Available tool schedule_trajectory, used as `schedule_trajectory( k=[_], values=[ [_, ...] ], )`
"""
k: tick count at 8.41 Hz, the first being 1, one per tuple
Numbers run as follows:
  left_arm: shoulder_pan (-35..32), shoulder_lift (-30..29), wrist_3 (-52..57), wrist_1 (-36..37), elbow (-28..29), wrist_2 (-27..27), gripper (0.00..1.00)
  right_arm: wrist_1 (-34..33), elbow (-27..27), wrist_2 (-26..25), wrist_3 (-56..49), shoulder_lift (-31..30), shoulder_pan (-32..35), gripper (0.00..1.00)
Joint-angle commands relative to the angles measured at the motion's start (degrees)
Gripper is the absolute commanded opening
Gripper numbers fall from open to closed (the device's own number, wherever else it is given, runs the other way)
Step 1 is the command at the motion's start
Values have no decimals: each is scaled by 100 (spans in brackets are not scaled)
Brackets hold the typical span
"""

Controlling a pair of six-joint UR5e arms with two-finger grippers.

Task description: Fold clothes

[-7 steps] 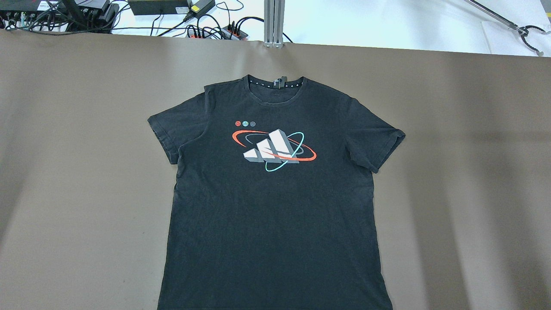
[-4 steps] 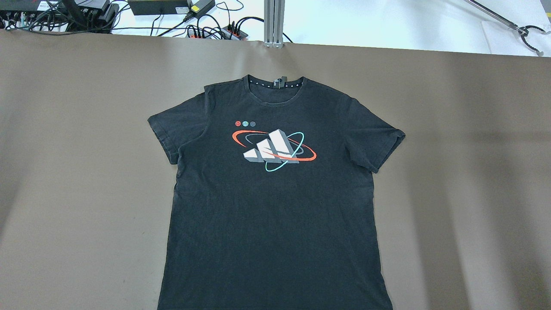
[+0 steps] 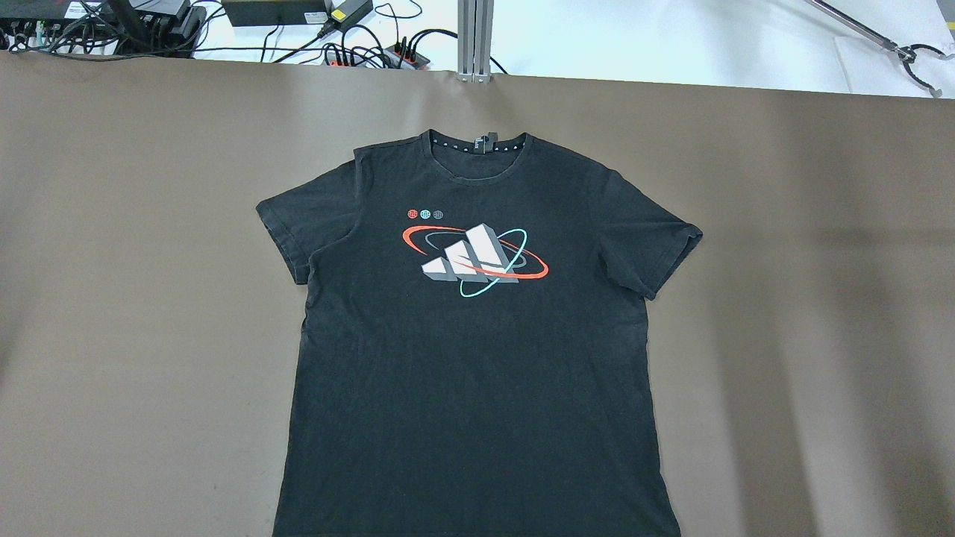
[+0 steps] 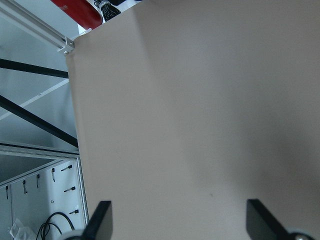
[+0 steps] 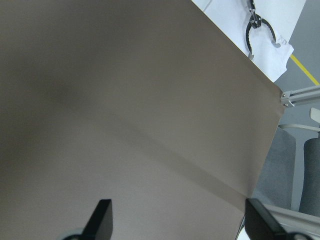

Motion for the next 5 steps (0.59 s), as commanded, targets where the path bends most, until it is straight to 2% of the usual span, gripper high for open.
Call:
schedule_trajectory(
  k=[1,3,5],
  values=[
    [9,32,16,-87,-1,-12,94,300,37,36,924,-4,-108,93],
    [9,32,16,-87,-18,-39,94,326,203,63,2978,223,-1018,93],
    [18,15,-2,-79,17,-4,94,344,195,19,4606,828,-1915,93]
  ],
)
